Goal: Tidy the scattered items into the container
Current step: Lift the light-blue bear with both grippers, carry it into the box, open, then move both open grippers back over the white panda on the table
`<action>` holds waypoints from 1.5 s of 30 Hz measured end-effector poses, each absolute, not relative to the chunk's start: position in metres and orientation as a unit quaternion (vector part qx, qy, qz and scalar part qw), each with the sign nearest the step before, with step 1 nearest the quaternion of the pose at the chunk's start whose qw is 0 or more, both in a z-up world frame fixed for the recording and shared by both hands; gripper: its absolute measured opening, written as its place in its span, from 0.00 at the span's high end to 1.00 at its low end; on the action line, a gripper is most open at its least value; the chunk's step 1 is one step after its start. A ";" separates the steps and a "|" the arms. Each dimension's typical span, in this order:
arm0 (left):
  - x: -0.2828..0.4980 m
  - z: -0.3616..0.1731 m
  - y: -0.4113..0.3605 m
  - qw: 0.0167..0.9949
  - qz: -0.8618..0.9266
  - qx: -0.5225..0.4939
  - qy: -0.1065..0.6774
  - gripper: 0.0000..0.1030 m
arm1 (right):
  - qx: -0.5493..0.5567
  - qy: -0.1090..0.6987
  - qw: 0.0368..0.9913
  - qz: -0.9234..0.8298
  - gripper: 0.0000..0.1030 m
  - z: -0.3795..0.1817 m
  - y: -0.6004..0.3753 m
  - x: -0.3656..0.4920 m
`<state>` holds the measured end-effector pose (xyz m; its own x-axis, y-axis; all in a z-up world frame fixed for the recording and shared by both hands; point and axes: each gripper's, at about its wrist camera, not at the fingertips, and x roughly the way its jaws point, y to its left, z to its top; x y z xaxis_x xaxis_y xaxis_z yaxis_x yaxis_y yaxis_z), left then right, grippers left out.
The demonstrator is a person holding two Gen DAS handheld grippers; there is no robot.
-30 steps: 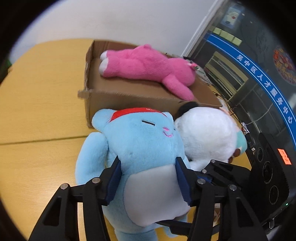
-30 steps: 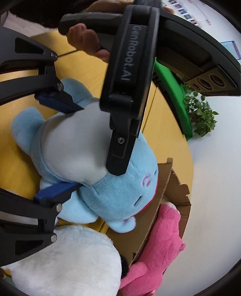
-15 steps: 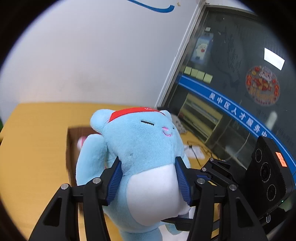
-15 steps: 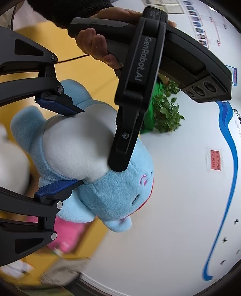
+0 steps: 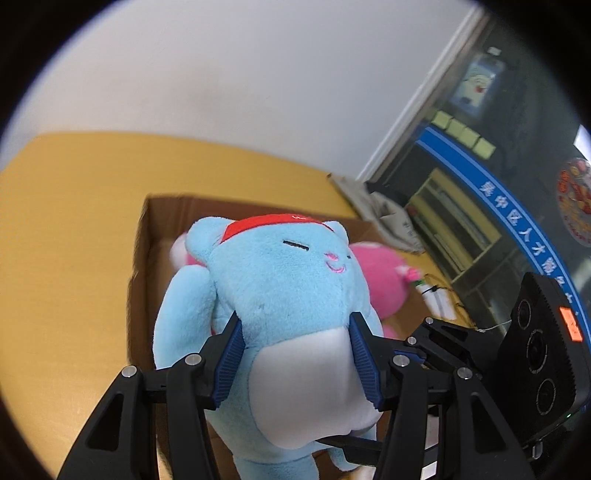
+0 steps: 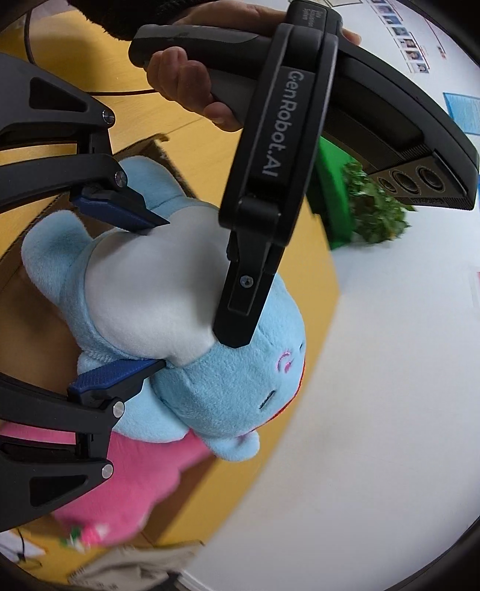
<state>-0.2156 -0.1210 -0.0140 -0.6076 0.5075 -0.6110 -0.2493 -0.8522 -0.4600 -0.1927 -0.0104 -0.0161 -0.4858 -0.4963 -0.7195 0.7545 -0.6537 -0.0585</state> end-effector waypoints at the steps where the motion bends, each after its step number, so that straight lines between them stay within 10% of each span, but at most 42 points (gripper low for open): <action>1: -0.215 -0.019 -0.124 0.210 0.880 -0.391 -0.171 0.48 | 0.355 0.188 0.376 -0.835 0.33 -0.022 -0.015 -0.195; 11: -0.208 -0.057 -0.119 0.191 0.862 -0.433 -0.181 0.47 | 0.441 0.243 0.381 -0.776 0.31 -0.070 -0.045 -0.208; 21: -0.157 -0.012 -0.130 0.142 0.904 -0.369 -0.162 0.34 | 0.396 0.200 0.348 -0.826 0.00 -0.013 0.007 -0.179; 45: 0.029 0.064 -0.035 0.092 0.959 -0.269 -0.018 0.24 | 0.251 0.129 0.200 -0.938 0.00 0.075 0.116 0.037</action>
